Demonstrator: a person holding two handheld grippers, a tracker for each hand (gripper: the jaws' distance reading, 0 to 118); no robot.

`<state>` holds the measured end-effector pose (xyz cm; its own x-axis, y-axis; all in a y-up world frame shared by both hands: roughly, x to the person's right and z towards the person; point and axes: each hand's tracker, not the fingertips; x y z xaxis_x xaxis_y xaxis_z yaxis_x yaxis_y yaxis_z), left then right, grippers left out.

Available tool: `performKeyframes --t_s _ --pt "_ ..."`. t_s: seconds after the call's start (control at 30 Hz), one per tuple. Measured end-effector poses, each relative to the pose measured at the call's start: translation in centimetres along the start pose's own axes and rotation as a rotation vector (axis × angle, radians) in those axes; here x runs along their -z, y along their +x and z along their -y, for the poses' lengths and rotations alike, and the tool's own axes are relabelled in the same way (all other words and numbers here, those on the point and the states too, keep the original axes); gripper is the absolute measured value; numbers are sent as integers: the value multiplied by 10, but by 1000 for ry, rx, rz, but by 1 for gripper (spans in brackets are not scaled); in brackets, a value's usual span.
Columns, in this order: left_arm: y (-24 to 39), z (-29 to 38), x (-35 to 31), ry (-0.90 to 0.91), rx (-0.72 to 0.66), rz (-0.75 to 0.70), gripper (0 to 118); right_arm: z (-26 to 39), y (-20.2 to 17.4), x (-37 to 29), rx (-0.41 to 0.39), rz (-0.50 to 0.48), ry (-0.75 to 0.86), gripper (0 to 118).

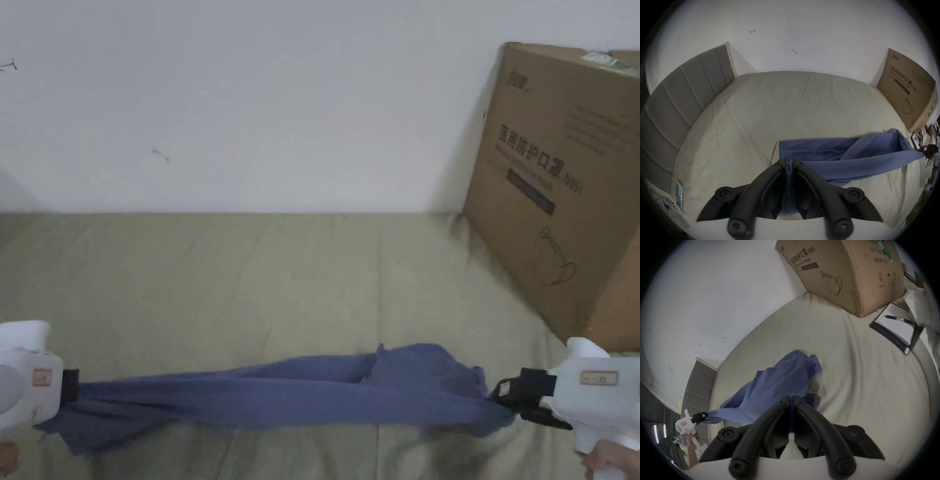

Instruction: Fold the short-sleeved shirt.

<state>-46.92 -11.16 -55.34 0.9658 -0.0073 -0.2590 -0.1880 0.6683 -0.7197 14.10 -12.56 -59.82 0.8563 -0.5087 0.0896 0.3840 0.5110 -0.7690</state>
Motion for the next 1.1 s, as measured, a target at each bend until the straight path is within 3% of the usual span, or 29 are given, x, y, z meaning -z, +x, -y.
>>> performKeyframes --t_s 0.13,0.33,0.43,0.63,0.8,0.93,0.97,1.07,1.1 --pt "-8 44 -55 13 1 31 5 50 2 -67 -9 -43 43 2" --pt "-28 138 -131 12 16 33 5 137 16 -142 -30 -27 61 2" --pt "-44 184 -154 -34 -44 58 5 184 32 -166 -16 -7 26 2" --pt "-60 243 -177 -70 -2 38 5 249 71 -198 66 -3 23 2" --pt "-63 268 -176 -92 3 32 5 281 81 -198 51 27 -12 2" --pt "-58 280 -164 -108 16 13 12 285 83 -185 15 35 -23 6" --pt "-58 282 -163 -110 12 10 15 283 81 -184 5 42 -33 9" --pt "-60 281 -166 -146 -20 41 95 278 71 -184 -78 97 -35 81" --pt "-61 280 -173 -132 -41 65 108 275 66 -186 -121 94 -32 99"
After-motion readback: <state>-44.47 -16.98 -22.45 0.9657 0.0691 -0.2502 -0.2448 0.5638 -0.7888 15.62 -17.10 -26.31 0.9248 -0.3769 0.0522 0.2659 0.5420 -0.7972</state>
